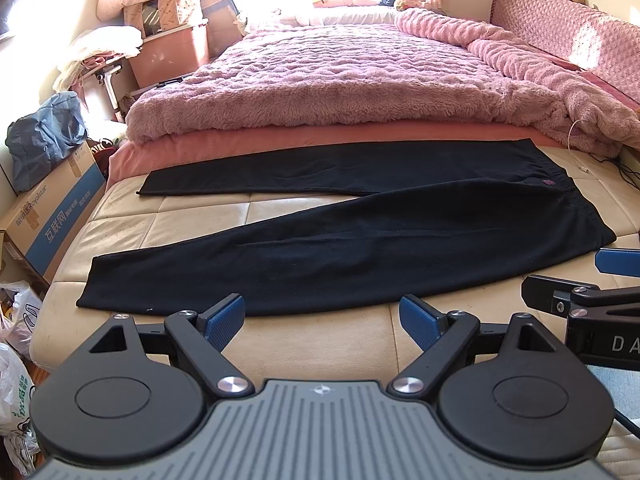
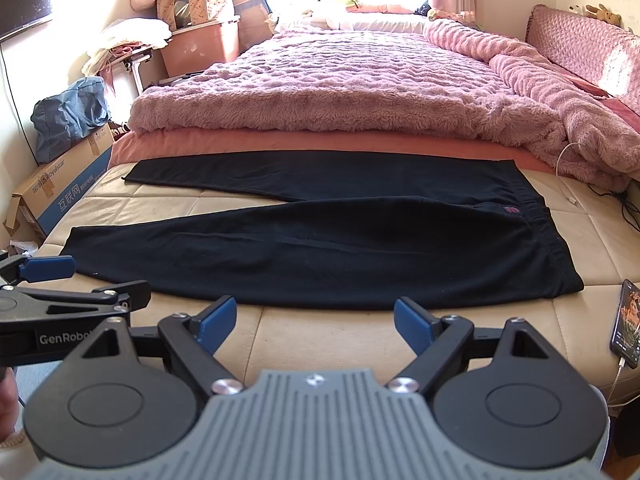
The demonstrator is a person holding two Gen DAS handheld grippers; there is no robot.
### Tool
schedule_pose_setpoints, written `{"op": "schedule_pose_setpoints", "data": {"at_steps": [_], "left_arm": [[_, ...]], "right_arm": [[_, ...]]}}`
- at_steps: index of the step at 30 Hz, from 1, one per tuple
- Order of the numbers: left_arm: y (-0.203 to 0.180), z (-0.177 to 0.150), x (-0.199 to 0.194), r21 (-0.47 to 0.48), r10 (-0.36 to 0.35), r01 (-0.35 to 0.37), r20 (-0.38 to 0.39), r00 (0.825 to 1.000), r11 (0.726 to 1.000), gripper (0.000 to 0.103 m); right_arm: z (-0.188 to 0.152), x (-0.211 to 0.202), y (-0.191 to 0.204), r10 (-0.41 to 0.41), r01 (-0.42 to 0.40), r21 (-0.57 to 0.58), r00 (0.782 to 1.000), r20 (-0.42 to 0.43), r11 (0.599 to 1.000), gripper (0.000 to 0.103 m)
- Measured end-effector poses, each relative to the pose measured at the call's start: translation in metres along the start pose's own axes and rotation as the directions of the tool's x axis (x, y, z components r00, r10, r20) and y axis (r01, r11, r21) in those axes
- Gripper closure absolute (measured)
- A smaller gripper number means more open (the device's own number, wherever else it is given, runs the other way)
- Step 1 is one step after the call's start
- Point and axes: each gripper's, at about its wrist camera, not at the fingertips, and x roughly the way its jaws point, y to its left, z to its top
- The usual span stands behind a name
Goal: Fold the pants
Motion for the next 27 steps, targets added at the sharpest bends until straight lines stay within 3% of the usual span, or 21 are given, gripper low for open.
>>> {"op": "schedule_pose_setpoints", "data": {"at_steps": [27], "left_arm": [[-0.011, -0.002, 0.000, -0.002, 0.002, -0.002, -0.002, 1.000, 1.000, 0.001]], "right_arm": [[0.000, 0.004, 0.000, 0.007, -0.007, 0.004, 1.000, -0.010, 1.000, 0.021]]}}
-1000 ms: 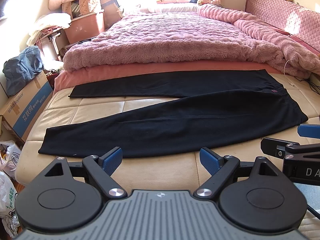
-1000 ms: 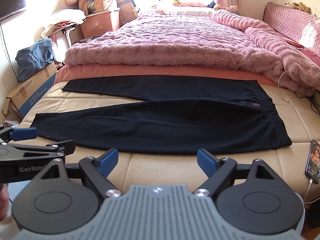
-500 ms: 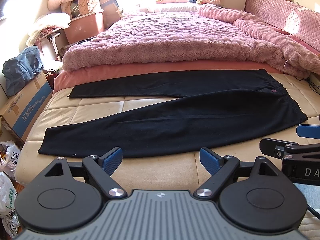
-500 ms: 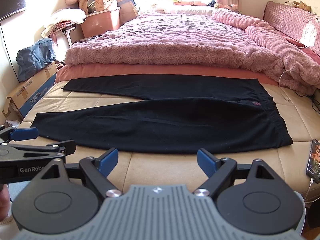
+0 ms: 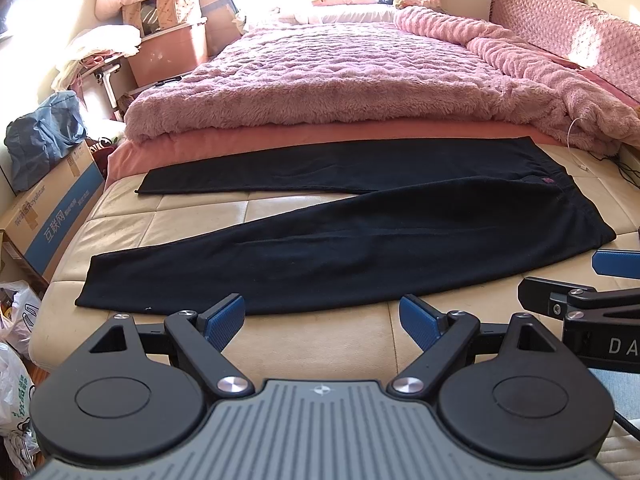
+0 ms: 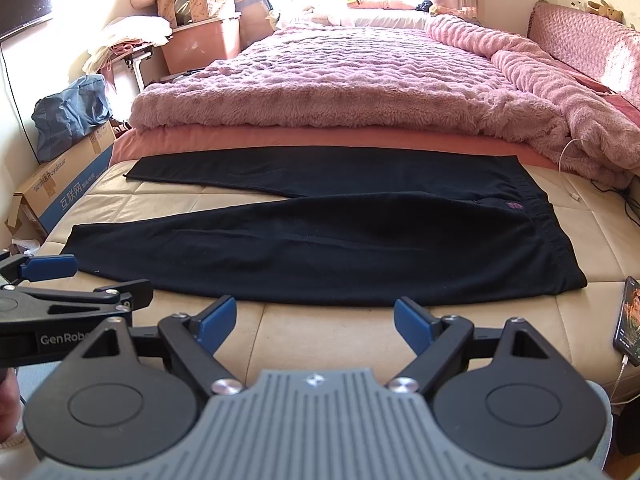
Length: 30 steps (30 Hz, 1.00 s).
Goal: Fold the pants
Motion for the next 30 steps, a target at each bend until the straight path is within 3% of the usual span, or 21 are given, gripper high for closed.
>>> {"op": "schedule_pose_setpoints", "data": {"at_steps": [30], "left_arm": [[-0.0017, -0.0028, 0.0041, -0.001, -0.002, 0.001, -0.003, 1.000, 1.000, 0.001]], "right_arm": [[0.0002, 0.0005, 0.0003, -0.001, 0.001, -0.001, 1.000, 0.000, 1.000, 0.021]]}}
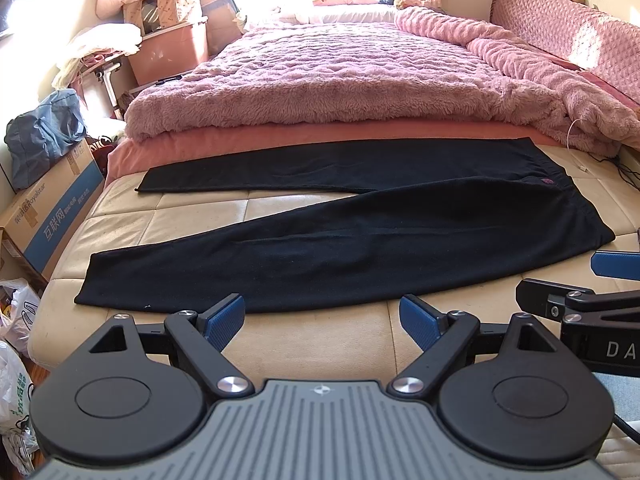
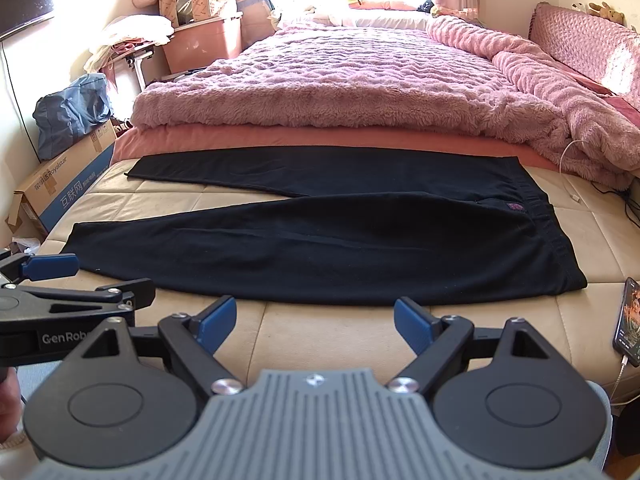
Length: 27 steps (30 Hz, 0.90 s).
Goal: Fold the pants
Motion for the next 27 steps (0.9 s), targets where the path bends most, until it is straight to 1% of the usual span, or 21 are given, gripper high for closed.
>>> {"op": "schedule_pose_setpoints", "data": {"at_steps": [10, 11, 17, 18, 21, 23, 25, 27], "left_arm": [[-0.003, -0.001, 0.002, -0.006, -0.008, 0.008, -0.004, 1.000, 1.000, 0.001], [0.006, 0.000, 0.001, -0.010, -0.010, 0.010, -0.005, 1.000, 1.000, 0.001], [0.016, 0.008, 0.001, -0.043, -0.014, 0.015, 0.005, 1.000, 0.999, 0.001], [0.017, 0.009, 0.001, -0.050, -0.009, 0.010, 0.010, 1.000, 0.999, 0.003], [0.024, 0.015, 0.002, -0.063, -0.013, 0.015, 0.026, 1.000, 0.998, 0.013], [0.031, 0.019, 0.005, -0.084, -0.021, 0.024, 0.032, 0.999, 0.996, 0.014], [0.043, 0.025, 0.009, -0.111, -0.041, 0.046, 0.045, 0.998, 0.993, 0.018], [0.056, 0.029, 0.013, -0.141, -0.058, 0.068, 0.074, 0.996, 0.988, 0.023]], "right_arm": [[0.000, 0.000, 0.000, -0.001, 0.001, 0.001, 1.000, 0.000, 1.000, 0.021], [0.000, 0.001, 0.000, -0.002, 0.002, 0.003, 1.000, 0.000, 1.000, 0.021], [0.003, 0.000, -0.004, -0.008, 0.007, 0.022, 1.000, 0.014, 1.000, 0.021], [0.004, -0.001, -0.005, -0.007, 0.006, 0.026, 1.000, 0.022, 1.000, 0.021], [0.005, -0.006, -0.007, 0.010, -0.012, 0.031, 0.997, 0.073, 0.999, 0.021], [0.009, -0.011, -0.009, 0.019, -0.022, 0.023, 0.991, 0.132, 1.000, 0.021], [0.012, -0.016, -0.011, 0.018, -0.019, 0.002, 0.978, 0.210, 1.000, 0.021], [0.016, -0.019, -0.015, 0.024, -0.017, -0.027, 0.956, 0.292, 0.999, 0.021]]}}
